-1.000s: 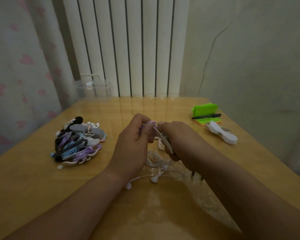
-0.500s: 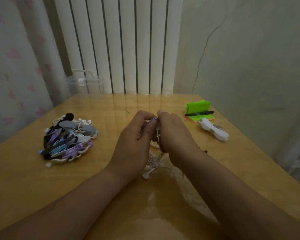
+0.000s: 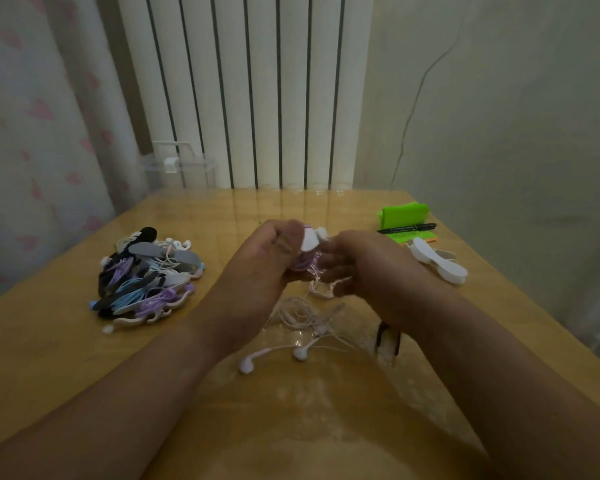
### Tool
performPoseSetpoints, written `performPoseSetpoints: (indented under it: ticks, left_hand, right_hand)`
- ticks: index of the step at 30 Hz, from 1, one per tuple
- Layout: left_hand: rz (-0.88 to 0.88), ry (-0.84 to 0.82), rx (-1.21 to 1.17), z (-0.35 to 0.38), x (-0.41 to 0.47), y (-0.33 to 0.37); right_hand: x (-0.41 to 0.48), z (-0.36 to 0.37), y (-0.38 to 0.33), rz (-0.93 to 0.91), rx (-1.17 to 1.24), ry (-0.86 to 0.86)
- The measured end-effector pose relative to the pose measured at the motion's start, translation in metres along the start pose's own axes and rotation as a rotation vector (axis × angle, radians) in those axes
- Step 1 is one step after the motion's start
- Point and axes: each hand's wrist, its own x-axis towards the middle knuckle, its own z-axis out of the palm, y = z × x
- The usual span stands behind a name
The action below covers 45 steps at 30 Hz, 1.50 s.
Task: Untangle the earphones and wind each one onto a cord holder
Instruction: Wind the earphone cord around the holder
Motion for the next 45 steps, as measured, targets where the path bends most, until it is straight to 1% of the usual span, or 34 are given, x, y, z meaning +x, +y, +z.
performPoseSetpoints:
  ticks: [1, 2, 3, 5, 7, 8, 10, 13, 17, 18, 20, 24, 27, 29, 31, 34, 36, 41, 43, 45]
  left_hand:
    - [-0.057, -0.022, -0.134, -0.001, 0.0, 0.003]
    - [-0.11, -0.057, -0.247, -0.002, 0.0, 0.006]
    - [-0.148, -0.093, -0.319, -0.004, -0.001, 0.009]
    - [-0.175, -0.145, -0.358, -0.009, -0.001, 0.009]
    - [-0.191, -0.149, -0.363, -0.01, -0.001, 0.007]
    - [-0.207, -0.139, -0.364, -0.009, -0.001, 0.007]
    - [-0.231, -0.12, -0.351, -0.008, -0.002, 0.007]
    - [-0.264, -0.039, -0.299, -0.007, -0.001, 0.009]
    - [-0.258, 0.057, -0.176, -0.008, -0.001, 0.011]
    - [-0.258, 0.052, -0.153, -0.007, -0.001, 0.011]
    - [-0.281, -0.019, -0.155, -0.009, 0.0, 0.012]
    - [-0.392, -0.163, -0.332, -0.015, 0.0, 0.016]
    - [-0.366, -0.193, -0.407, -0.019, 0.001, 0.016]
    - [-0.328, -0.198, -0.429, -0.021, 0.002, 0.016]
    - [-0.29, -0.172, -0.354, -0.021, 0.003, 0.015]
    - [-0.253, -0.014, -0.127, -0.018, 0.004, 0.01]
    - [-0.215, 0.058, 0.013, -0.014, 0.003, 0.008]
    - [-0.172, 0.052, 0.152, -0.013, -0.001, 0.015]
    - [-0.141, 0.037, 0.255, -0.013, -0.004, 0.016]
    - [-0.079, 0.04, 0.411, -0.012, -0.004, 0.016]
  right_hand:
    - [-0.002, -0.003, 0.001, -0.116, -0.199, 0.001]
    - [-0.003, -0.005, 0.003, -0.251, -0.335, -0.032]
    - [-0.005, -0.004, 0.003, -0.366, -0.392, -0.086]
    - [-0.008, -0.002, 0.005, -0.53, -0.447, -0.136]
    - [-0.006, 0.003, 0.011, -0.657, -0.514, -0.066]
    - [-0.005, 0.006, 0.012, -0.682, -0.521, -0.035]
    - [-0.004, 0.008, 0.014, -0.652, -0.493, -0.033]
    - [-0.007, 0.009, 0.013, -0.582, -0.417, -0.071]
    - [-0.006, 0.017, 0.014, -0.492, -0.291, -0.13]
    - [-0.006, 0.018, 0.014, -0.468, -0.248, -0.147]
    - [-0.005, 0.016, 0.013, -0.426, -0.194, -0.176]
    - [-0.007, 0.01, 0.012, -0.359, -0.132, -0.223]
    - [-0.007, 0.009, 0.012, -0.34, -0.06, -0.231]
    - [-0.006, 0.01, 0.013, -0.363, -0.074, -0.205]
    - [-0.005, 0.012, 0.014, -0.39, -0.105, -0.164]
    - [-0.003, 0.016, 0.015, -0.408, -0.13, -0.089]
    - [-0.001, 0.019, 0.014, -0.416, -0.166, -0.06]
    - [0.001, 0.02, 0.013, -0.407, -0.211, -0.028]
    - [-0.001, 0.022, 0.013, -0.428, -0.246, -0.012]
    - [-0.002, 0.023, 0.013, -0.461, -0.308, 0.023]
